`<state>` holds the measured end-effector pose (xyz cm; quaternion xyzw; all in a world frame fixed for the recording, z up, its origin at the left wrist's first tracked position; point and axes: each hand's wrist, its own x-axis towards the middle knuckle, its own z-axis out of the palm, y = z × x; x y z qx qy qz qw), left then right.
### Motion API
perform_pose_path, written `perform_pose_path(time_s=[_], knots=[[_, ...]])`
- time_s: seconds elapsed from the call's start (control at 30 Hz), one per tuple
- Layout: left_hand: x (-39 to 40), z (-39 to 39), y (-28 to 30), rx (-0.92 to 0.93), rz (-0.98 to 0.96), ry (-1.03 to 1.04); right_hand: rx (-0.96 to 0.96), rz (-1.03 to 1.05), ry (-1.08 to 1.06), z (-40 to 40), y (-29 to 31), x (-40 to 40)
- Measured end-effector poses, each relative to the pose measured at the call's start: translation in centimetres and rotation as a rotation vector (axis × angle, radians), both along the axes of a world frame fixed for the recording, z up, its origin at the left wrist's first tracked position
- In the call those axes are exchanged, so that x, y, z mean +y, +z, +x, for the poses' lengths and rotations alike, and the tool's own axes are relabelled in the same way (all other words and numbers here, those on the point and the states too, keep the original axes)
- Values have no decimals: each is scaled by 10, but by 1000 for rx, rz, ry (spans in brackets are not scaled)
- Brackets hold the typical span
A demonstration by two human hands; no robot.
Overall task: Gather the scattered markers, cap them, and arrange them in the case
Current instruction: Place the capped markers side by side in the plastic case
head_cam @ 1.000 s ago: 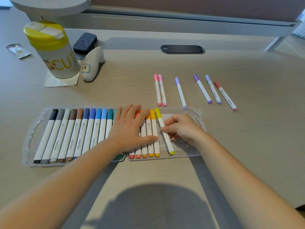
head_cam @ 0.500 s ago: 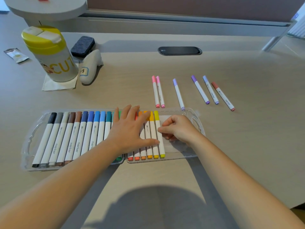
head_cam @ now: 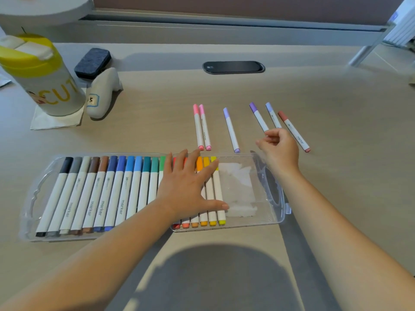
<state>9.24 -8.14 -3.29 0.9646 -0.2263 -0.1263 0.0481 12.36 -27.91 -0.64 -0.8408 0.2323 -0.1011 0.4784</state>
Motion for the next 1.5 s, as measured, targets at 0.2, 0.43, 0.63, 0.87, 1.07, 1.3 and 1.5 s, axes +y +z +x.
perform_pose_path(time_s=[0.2, 0.43, 0.63, 0.87, 1.07, 1.3, 1.5], knots=[[-10, 1, -6, -39, 9, -24, 88, -224, -308, 22, -13, -51], [-10, 0, -6, -33, -34, 1, 178, -171, -316, 31, -24, -79], [-10, 0, -5, -30, -21, 5, 170, -180, -314, 29, -17, -75], [-10, 0, -5, -27, -9, 6, -35, 159, -351, 12, -14, -64], [-10, 0, -4, -26, 5, -9, -70, 372, -19, -3, 8, -22], [-7, 0, 0, -4, 1, -22, 279, 602, 271, -23, 23, 18], [1, 0, 4, 36, -35, -21, 591, 374, 454, -34, 13, 24]])
